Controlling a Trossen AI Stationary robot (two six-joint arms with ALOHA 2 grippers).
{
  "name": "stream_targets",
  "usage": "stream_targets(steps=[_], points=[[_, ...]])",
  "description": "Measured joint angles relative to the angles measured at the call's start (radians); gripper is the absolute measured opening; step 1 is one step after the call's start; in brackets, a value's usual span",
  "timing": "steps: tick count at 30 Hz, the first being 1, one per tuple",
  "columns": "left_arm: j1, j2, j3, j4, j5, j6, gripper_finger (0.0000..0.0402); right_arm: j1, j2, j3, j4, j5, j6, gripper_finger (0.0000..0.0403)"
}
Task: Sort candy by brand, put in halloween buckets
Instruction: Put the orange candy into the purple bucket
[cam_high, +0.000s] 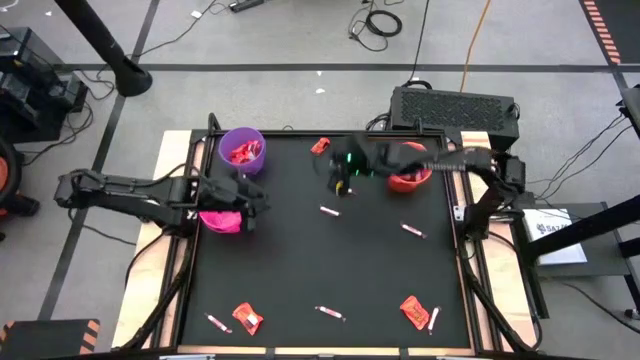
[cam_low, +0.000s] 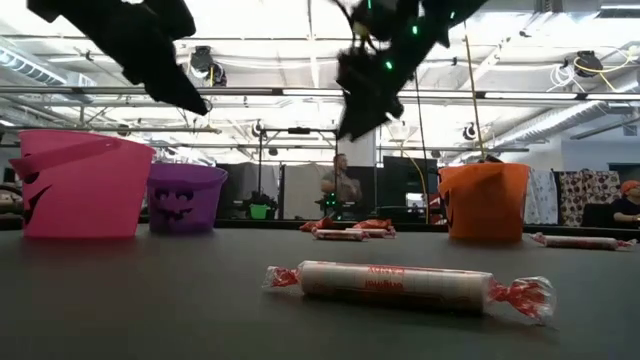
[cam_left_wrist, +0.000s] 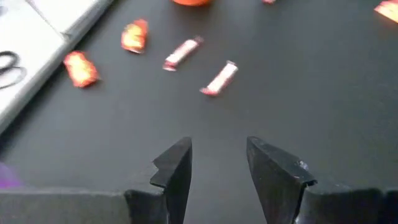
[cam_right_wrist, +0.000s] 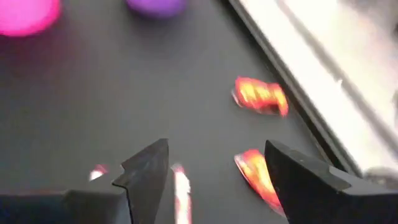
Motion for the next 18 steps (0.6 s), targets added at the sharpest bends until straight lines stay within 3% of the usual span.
stream_targets(steps=[3, 7, 12, 18], points=[[-0.079, 0.006, -0.024, 0.023, -0.028, -0.041, 0.0162, -0.124, 0.029, 0.010, -0.049, -0.107, -0.005, 0.0258], [-0.164, 0.008, -0.055, 0.037, -0.069, -0.077, 0.0162, -0.222, 0.095, 0.010, -0.136, -0.123, -0.050, 0.0258], [-0.224, 0.008, -0.066, 0.034, -0.130, -0.101, 0.0162, -0.253, 0.187, 0.009, -0.150, -0.125, -0.230, 0.0258], [-0.232, 0.008, -0.066, 0.036, -0.146, -0.100, 0.0162, -0.272, 0.238, 0.009, -0.150, -0.127, -0.317, 0.0258]])
